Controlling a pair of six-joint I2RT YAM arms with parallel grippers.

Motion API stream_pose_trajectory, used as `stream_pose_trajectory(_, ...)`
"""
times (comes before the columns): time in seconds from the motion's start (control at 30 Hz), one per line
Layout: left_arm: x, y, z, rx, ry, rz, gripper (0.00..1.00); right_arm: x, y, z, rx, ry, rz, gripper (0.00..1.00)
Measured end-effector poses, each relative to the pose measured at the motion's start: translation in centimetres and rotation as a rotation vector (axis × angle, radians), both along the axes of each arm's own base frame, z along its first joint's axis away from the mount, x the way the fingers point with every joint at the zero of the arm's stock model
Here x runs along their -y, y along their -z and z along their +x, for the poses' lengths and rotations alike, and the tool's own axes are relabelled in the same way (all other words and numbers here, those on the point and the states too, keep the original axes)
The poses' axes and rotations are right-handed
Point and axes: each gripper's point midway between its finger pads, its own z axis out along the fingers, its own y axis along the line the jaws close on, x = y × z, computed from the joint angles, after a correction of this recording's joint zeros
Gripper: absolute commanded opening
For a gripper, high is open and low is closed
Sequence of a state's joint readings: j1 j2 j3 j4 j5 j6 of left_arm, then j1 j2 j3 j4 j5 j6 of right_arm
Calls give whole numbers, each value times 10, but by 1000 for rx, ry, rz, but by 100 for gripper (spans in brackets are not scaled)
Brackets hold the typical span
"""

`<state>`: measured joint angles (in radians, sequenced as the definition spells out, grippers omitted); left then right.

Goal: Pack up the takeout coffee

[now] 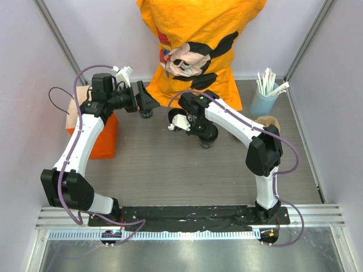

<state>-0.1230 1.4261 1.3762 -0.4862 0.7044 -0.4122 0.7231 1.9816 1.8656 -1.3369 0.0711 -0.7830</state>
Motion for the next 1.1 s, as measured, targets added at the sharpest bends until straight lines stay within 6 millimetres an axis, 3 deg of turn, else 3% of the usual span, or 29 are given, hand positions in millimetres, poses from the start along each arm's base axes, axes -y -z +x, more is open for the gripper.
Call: stream_pose_trajectory(1.1,1,-4,-3,11,6,-6,96,1,7,0,-18,8,-9,6)
